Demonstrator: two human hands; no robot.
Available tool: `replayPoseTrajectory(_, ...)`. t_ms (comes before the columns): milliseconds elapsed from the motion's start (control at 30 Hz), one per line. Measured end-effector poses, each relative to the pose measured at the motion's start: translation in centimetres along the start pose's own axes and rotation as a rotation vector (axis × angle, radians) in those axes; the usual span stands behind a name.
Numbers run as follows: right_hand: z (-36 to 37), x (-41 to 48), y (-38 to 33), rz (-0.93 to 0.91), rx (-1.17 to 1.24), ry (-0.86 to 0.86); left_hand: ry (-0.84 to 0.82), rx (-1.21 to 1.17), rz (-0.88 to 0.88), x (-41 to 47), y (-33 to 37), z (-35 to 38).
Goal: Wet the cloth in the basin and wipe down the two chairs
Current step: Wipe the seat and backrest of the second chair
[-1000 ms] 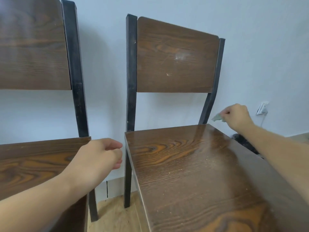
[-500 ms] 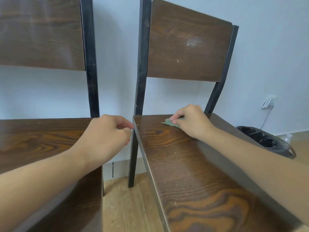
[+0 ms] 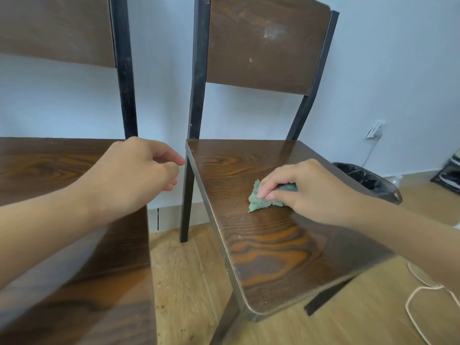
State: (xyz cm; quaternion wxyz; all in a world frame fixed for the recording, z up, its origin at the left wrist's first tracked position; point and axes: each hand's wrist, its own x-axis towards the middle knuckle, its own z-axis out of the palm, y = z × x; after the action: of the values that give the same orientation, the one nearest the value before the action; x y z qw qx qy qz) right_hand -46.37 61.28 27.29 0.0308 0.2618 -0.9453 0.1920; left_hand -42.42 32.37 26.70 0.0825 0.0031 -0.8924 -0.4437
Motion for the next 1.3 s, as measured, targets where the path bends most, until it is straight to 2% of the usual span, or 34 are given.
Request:
replayPoseTrajectory(133,-1.3,-7.0,-0.6,-0.008,0.07,-0.071,0.02,-0.034,-0.007,-0.9,-0.4,0.2)
replayPoseTrajectory(200,-2.3,-10.1,-0.9,-0.002,0.103,-0.164,-0.006,-0.041,-0.011,-1.1,-0.3,0.4)
replayPoseTrajectory(333,-5.9,-10.2,-1.4,0.073,0.178,-0.321,-0.044,-0.073,-0.034,-0.9,0.4,0.9)
replayPoseTrajectory(400,-6.9,-6.3,-1.1,0.051,0.137,-0.262,-0.061,-0.076,-0.058,-0.8,0.6,1.4)
replayPoseTrajectory(567,-2.9,10.4,2.2,0.102,0.087,0.12,-0.072,-0.092,-0.131,-0.7,0.9,2.9)
replayPoseTrajectory(700,2.6,18.0,2.7,0.186,0.09,0.18,-0.058,-0.18,-0.216,0.1,1.0,2.9)
replayPoseTrajectory(800,3.9,16.6,1.7,0.061,0.052,0.215,-0.085,-0.206,-0.22,0.1,0.5,2.5)
replayPoseTrajectory(933,3.0,7.1,-0.9,-0.099,0.107,0.11,-0.122,-0.154,-0.186,0.0,-0.2,1.7)
replayPoseTrajectory(1133,0.5,-6.5,-3.3,-0.201,0.168,-0.139,-0.149,-0.19,-0.216,-0.1,0.3,1.5)
replayPoseTrajectory(1233,-2.2,-6.0,-4.2,-0.197,0.111,-0.303,-0.172,-0.194,-0.238,-0.7,0.2,1.8)
replayPoseTrajectory(1300,-2.8,-1.3,-4.2,-0.182,0.044,-0.251,-0.164,-0.181,-0.251,-1.2,0.1,2.0)
